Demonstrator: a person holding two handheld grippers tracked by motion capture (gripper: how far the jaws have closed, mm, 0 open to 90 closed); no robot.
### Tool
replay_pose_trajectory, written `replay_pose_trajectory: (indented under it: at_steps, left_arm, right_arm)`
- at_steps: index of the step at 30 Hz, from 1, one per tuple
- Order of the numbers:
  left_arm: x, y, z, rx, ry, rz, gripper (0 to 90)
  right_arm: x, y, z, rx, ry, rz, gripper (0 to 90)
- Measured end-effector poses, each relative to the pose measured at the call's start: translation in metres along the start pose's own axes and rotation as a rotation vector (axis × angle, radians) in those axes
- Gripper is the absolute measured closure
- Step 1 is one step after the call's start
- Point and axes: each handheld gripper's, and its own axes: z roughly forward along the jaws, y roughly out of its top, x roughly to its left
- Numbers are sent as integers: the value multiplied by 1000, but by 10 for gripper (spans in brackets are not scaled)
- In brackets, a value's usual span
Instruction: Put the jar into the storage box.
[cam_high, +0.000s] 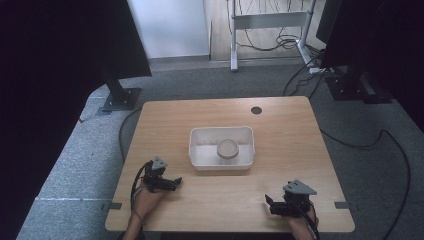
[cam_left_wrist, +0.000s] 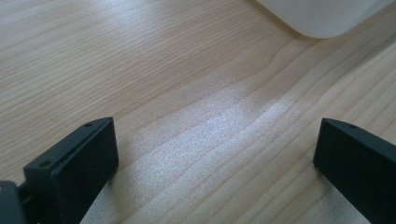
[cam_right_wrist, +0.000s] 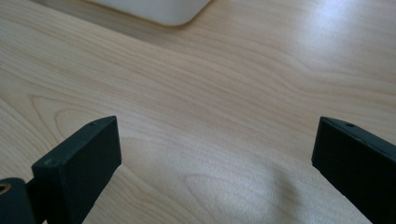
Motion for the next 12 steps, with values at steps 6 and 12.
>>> replay_pose_trajectory:
  at_steps: [6,12]
  left_arm:
    - [0,0,0,0,0,0,0]
    - [0,0,0,0,0,0,0]
  right_arm:
    - [-1,-4,-1,17,-7,10,14]
    - [-1,-5,-2,31,-14,11,15]
